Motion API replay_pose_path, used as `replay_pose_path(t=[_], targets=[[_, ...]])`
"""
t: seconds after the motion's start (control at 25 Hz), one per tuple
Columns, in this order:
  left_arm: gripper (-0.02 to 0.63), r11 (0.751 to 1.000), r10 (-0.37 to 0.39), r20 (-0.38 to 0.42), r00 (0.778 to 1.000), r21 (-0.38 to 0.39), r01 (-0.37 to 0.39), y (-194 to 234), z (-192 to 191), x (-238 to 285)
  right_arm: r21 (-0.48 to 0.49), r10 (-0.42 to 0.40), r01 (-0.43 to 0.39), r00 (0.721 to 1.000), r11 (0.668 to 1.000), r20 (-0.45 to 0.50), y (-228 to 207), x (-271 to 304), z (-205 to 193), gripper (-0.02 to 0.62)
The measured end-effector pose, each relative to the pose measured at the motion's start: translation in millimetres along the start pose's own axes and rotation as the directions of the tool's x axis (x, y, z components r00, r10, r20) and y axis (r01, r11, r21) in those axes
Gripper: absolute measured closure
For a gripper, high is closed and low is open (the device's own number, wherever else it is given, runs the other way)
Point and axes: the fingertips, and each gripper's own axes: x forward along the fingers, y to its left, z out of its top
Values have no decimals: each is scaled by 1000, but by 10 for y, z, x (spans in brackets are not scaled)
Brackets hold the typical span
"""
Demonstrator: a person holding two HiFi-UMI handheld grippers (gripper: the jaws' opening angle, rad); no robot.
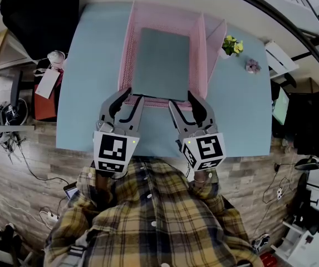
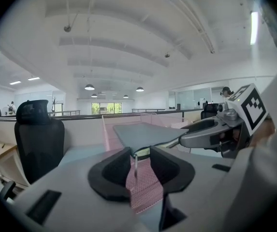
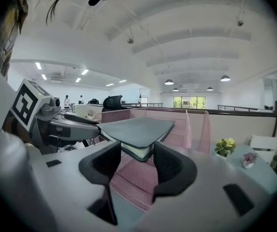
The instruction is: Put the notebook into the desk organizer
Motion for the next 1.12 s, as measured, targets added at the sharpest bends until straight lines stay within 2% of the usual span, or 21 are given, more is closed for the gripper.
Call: replay_pose_path(t=[0.4,0.8,1.12], targets=[[489,999,25,-31,999,41,-23,-12,-2,58,-66,-100,97,994,993,-50,-38,29,17,382],[483,997,48,-7,999,61,-47,13,-27,-18,-58,-101,99,994,993,-30,-2,-12,-5,382],[483,997,52,24,998,47,-53,-30,39,-184,-32,-70,70,997,997,13,64,-147,70,382]])
